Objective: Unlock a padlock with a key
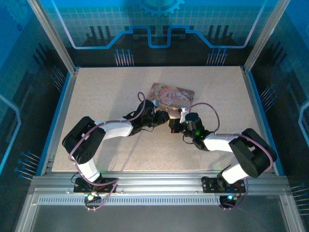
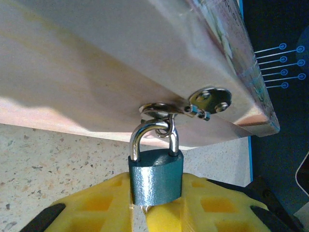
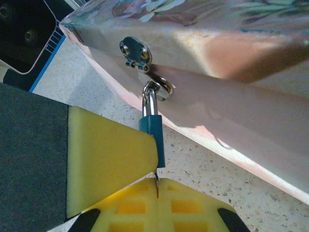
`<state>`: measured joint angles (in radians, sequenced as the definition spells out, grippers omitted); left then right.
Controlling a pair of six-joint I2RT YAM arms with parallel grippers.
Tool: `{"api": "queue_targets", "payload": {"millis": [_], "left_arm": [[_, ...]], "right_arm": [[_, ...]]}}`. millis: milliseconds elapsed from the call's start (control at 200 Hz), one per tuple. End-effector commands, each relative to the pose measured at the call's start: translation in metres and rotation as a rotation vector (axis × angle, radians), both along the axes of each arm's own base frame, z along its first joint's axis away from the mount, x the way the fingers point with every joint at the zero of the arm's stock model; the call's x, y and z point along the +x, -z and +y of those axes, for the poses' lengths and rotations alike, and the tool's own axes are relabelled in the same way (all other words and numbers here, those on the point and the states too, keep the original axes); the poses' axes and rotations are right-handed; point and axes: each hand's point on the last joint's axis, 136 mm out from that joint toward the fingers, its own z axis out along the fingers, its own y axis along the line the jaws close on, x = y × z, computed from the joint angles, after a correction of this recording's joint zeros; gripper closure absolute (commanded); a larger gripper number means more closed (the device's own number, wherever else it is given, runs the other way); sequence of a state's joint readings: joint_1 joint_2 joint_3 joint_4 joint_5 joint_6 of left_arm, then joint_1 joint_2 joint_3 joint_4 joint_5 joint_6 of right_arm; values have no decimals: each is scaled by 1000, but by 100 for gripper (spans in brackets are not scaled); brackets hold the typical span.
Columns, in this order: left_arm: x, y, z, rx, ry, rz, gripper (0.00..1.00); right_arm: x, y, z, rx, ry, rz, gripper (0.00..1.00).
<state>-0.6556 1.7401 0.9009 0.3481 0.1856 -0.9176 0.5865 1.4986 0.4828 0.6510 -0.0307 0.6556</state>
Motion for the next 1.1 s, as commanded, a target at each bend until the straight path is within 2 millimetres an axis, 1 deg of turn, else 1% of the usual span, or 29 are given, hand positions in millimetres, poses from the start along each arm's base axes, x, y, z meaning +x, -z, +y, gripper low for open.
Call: {"api": "queue_targets", "payload": {"millis": [0, 170, 280, 445, 495, 555, 675, 830, 951, 1096], "left_arm": [[-31, -7, -32, -54, 155, 42, 73], [-35, -5, -34, -66, 155, 60, 73], [-38, -3, -36, -74, 157, 72, 73], [-42, 0, -36, -80, 155, 82, 73], [-42, 0, -35, -79, 153, 79, 73], [-42, 0, -34, -75, 150, 75, 73], [-41, 2, -33, -69, 145, 76, 72], [-41, 8, -33, -66, 141, 85, 71], [-42, 13, -30, -63, 130, 89, 68], [-43, 18, -26, -54, 117, 96, 63]], "right_arm": [[32, -58, 2, 127, 62, -173, 99], [38, -63, -2, 174, 90, -180, 99], [46, -68, -3, 216, 109, -185, 99], [55, -78, 4, 235, 89, -203, 99], [55, -76, 5, 224, 80, -197, 99], [52, -69, 5, 207, 76, -184, 99], [44, -48, -1, 180, 88, -138, 99], [29, -23, 0, 142, 80, -82, 99], [20, -11, 2, 130, 74, -59, 99], [16, -2, 4, 126, 74, -35, 99]]}}
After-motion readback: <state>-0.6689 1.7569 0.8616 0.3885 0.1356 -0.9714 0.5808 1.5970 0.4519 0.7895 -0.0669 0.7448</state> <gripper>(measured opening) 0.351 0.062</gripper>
